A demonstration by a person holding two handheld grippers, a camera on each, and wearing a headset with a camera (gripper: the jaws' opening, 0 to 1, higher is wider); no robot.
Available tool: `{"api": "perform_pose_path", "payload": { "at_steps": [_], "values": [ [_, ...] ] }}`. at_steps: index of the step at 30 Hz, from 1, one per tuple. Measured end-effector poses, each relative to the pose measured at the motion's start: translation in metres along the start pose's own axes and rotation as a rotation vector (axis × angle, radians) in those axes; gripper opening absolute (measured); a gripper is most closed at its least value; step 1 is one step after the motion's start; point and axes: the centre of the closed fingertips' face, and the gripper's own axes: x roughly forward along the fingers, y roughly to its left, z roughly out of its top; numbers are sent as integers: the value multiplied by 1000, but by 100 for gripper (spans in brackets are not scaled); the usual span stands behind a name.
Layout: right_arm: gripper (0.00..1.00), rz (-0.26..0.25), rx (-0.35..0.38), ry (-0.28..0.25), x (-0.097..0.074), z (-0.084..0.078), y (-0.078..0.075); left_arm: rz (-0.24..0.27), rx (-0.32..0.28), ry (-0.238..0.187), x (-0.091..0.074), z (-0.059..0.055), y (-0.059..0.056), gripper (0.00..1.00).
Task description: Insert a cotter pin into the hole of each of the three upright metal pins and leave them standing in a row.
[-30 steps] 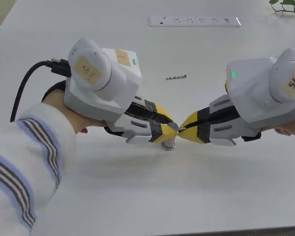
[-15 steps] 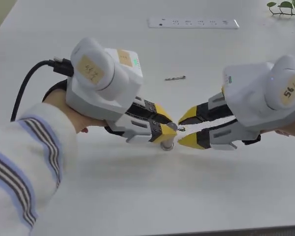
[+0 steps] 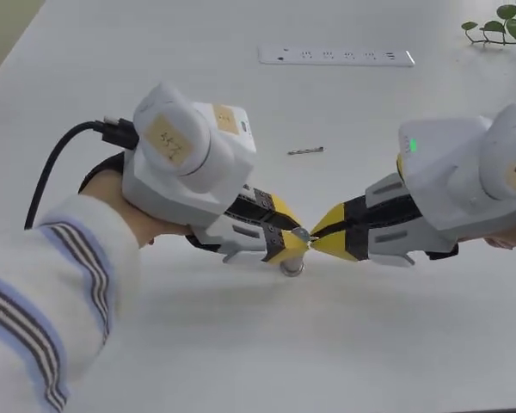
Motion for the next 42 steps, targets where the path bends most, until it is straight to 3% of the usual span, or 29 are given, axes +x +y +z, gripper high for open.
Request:
{"api": "perform_pose_path", "payload": {
  "at_steps": [10,14,16,20,27,30,32,34,36,38,42],
  "values": [
    [0,-20,-15,-1,-1,0,-2,2,-42,25,0,0,0,10],
    [13,-36,-11,-4,-1,-2,-2,4,-15,27,-3,0,-1,10],
    [14,-48,6,-8,-1,-3,-2,0,-17,21,-6,1,-3,13],
    [18,-68,55,-44,-1,-2,-3,3,-3,5,-13,0,-8,30],
    [20,-79,157,-142,6,4,3,7,-107,-87,-32,1,-18,47],
    [22,-77,197,-164,11,1,4,37,-164,-138,-39,0,-18,57],
    [23,-74,227,-176,15,-1,5,85,-212,-183,-44,-2,-13,71],
    [23,-74,243,-183,18,-3,5,98,-227,-189,-49,-6,-13,79],
    [23,-70,257,-193,22,-4,6,120,-245,-191,-53,-11,-12,81],
    [23,-63,270,-199,25,-5,7,168,-254,-187,-57,-18,-7,86],
    [26,-48,292,-181,34,-11,10,183,-272,-179,-60,-28,-8,95]
  ]
}}
